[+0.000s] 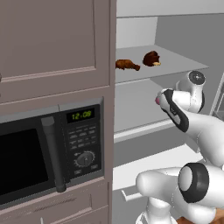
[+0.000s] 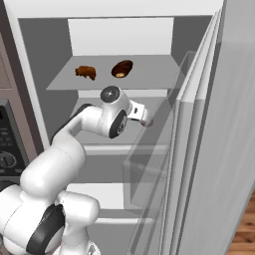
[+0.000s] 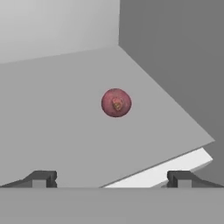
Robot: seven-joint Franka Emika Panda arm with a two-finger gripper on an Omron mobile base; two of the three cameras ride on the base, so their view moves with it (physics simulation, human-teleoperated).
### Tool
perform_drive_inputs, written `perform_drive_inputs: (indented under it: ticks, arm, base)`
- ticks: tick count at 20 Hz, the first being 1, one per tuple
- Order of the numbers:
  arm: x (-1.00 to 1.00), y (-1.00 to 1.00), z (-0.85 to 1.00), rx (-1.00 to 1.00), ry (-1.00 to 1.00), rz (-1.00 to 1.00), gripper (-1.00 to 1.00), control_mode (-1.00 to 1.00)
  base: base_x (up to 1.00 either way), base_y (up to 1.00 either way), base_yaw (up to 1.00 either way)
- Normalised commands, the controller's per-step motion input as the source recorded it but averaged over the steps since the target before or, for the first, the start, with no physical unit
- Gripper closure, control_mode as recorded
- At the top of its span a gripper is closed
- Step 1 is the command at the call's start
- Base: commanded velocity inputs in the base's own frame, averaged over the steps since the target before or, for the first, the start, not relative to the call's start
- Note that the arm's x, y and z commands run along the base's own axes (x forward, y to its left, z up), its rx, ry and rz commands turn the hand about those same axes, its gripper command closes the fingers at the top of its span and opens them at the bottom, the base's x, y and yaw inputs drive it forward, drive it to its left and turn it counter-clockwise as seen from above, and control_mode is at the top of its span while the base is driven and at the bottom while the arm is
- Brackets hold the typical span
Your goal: Gather the potato and onion from the fridge and place them on a tray on the dining counter. Then gather the steak and chicken drumstick from the fridge and place them on the other tray.
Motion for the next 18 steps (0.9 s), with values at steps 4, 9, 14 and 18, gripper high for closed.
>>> perform_drive_inputs:
  ticks: [4, 9, 14, 18]
  arm:
    - [0.28, -0.13, -0.4, 0.0, -0.09, 0.0, -1.0, -1.0]
    - [0.3, -0.05, -0.29, 0.0, -0.04, 0.0, -1.0, -1.0]
    - [0.45, 0.0, -0.12, 0.0, 0.0, 0.0, -1.0, -1.0]
    - [0.44, -0.06, -0.04, 0.0, 0.0, 0.0, -1.0, -1.0]
  base:
    - [0.0, 0.0, 0.0]
    - [0.0, 0.0, 0.0]
    - [0.0, 0.0, 0.0]
    - [0.0, 0.0, 0.0]
